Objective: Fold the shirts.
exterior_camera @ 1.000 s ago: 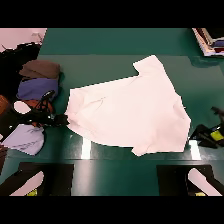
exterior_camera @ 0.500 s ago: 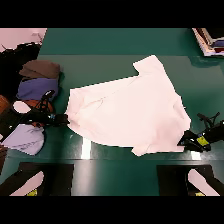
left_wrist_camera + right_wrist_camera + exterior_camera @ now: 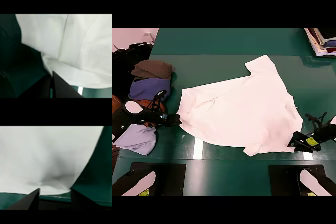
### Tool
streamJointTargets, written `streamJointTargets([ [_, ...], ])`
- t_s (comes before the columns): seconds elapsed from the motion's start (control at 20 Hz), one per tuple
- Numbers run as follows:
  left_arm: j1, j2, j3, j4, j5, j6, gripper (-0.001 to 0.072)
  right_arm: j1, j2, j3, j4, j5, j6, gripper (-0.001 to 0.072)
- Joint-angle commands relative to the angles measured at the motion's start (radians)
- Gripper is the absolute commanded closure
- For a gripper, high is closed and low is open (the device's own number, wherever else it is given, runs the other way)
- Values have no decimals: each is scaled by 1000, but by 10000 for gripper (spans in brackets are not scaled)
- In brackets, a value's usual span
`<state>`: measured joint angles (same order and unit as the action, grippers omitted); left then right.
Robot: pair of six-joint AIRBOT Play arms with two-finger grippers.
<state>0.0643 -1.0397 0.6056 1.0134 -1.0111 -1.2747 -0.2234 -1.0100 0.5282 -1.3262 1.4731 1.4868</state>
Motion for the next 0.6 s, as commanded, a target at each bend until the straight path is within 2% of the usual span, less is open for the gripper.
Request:
streamJointTargets([
  [0.0,0,1,1,0,-3,0,685,5,0,0,-22,-3,6,452],
  [0.05,0,1,1,0,-3,0,686,5,0,0,-8,-19,3,487],
  [0.15,0,2,1,-1,-3,0,686,5,0,0,17,-39,-8,663],
  [0.2,0,6,1,-1,-3,0,686,5,0,0,26,-40,-14,691],
  [0.4,0,63,26,0,-9,-2,686,4,37,0,21,-33,-8,697],
  [0.45,0,67,38,0,-25,-1,686,-7,56,0,10,-21,-2,654],
  [0.5,0,66,42,0,-36,-1,686,-27,76,0,-11,2,-2,334],
  [0.55,0,66,42,2,-42,0,686,-50,93,0,-50,27,-2,219],
])
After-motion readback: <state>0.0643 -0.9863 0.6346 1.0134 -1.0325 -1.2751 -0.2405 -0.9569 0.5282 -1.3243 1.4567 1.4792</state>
